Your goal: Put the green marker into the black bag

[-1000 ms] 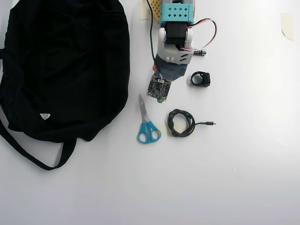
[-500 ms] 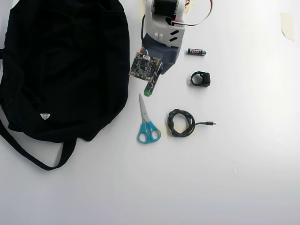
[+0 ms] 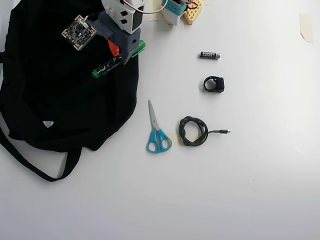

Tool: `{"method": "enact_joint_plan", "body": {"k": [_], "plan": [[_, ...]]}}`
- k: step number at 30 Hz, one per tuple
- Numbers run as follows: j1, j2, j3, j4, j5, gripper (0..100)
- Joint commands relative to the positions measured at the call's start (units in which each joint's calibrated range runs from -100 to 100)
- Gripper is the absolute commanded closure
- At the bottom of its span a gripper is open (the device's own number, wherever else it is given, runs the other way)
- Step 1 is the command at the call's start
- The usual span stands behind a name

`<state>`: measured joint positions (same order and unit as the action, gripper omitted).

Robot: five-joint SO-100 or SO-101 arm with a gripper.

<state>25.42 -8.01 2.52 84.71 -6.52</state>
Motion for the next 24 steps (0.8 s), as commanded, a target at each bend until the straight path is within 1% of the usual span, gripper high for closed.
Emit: {"method": "enact_joint_plan", "body": {"k": [1, 6, 9, 11, 13, 15, 16, 17, 18, 19, 20, 21, 23, 24], "plan": [[7.04, -1.45, -2.34, -2.72, 0.33, 98], [17.14, 0.79, -1.35, -9.61, 0.38, 98], [19.90, 10.67, -1.71, -15.46, 0.38, 98], [22.30, 19.38, -2.25, -23.22, 0.38, 98], [24.99, 25.36, -2.34, -25.20, 0.38, 98], [25.74, 26.27, -2.34, -25.11, -0.03, 97], [25.66, 25.77, -2.34, -25.02, -0.03, 93], [25.59, 25.52, -2.34, -24.85, -0.03, 83], [25.36, 25.44, -2.34, -24.34, -0.09, 77], [25.14, 25.36, -2.25, -24.25, -0.09, 74], [24.09, 24.94, -2.34, -22.27, -0.14, 73], [22.00, 21.12, -1.89, -19.17, -0.24, 74], [16.46, 9.01, -1.44, -13.91, -0.24, 74], [11.60, 1.62, -1.35, -10.90, -0.24, 74]]}}
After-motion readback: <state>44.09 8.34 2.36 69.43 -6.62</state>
